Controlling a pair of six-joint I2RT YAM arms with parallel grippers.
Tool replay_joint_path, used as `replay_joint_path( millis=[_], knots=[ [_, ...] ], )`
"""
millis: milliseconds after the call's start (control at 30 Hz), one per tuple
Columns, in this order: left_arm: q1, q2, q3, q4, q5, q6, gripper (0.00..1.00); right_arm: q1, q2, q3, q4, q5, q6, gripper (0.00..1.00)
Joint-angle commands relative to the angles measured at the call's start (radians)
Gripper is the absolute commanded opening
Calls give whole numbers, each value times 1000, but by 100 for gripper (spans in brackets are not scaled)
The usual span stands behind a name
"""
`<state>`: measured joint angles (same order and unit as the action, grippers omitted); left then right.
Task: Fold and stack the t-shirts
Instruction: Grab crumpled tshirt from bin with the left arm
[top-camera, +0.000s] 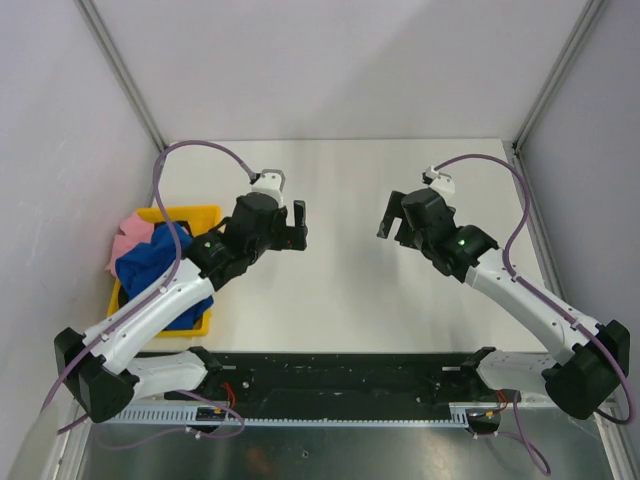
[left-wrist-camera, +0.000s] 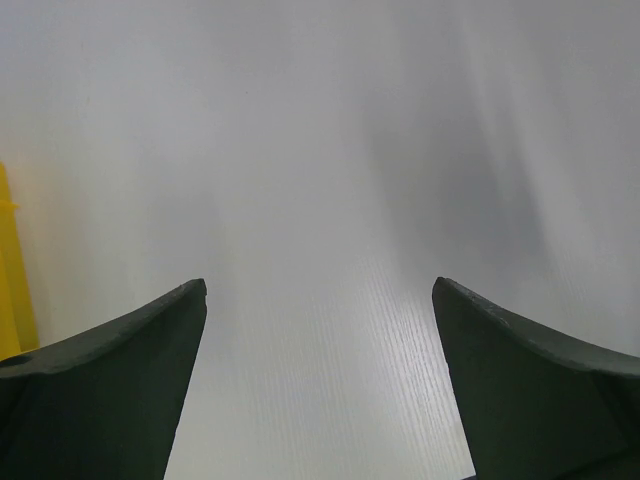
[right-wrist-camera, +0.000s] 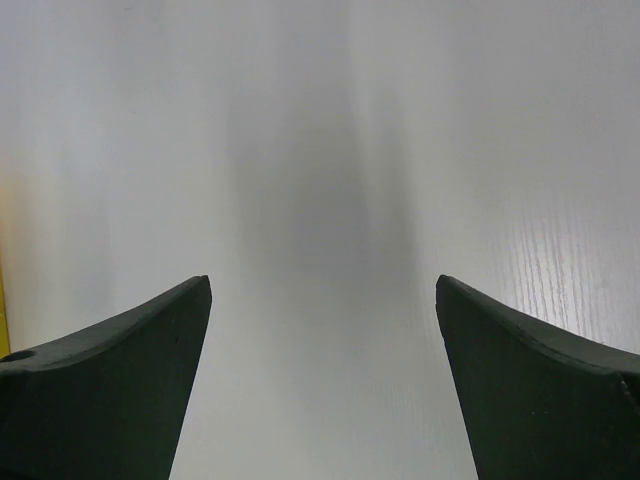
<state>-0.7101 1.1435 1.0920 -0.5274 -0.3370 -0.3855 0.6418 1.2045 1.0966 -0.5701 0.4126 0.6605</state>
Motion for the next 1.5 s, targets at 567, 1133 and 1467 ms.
replay_joint_path(
  millis=[567, 1133, 1467],
  knots=[
    [224, -12, 45, -77, -175, -119, 99, -30, -40, -59, 26, -44, -8, 99],
    [821, -48, -35, -242, -352, -206, 100, -92, -88, -195, 130, -195, -29, 99],
    [938, 133, -164, -206, -170, -307, 99, -100, -71, -216, 168, -286, -33, 99]
  ],
)
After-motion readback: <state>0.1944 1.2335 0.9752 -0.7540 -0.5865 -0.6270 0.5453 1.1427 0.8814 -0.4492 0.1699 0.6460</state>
